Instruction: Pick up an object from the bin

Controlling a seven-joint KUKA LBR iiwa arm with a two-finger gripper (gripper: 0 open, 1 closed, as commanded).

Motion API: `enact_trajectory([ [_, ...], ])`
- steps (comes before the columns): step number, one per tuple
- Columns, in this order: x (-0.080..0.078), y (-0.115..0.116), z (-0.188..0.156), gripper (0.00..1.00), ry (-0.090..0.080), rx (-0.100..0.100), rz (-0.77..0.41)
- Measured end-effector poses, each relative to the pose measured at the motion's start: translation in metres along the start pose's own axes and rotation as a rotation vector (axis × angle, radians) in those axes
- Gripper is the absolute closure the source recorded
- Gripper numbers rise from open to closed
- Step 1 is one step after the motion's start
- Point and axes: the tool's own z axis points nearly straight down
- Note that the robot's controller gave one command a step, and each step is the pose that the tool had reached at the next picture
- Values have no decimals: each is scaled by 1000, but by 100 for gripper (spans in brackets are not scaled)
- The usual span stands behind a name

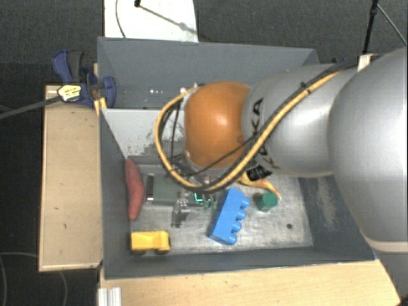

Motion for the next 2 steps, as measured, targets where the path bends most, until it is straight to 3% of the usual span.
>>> enact_trajectory([
  [1, -2, -1, -4, 0, -8, -1, 6],
  [2, -46, -53, 74, 0, -13, -1, -57],
])
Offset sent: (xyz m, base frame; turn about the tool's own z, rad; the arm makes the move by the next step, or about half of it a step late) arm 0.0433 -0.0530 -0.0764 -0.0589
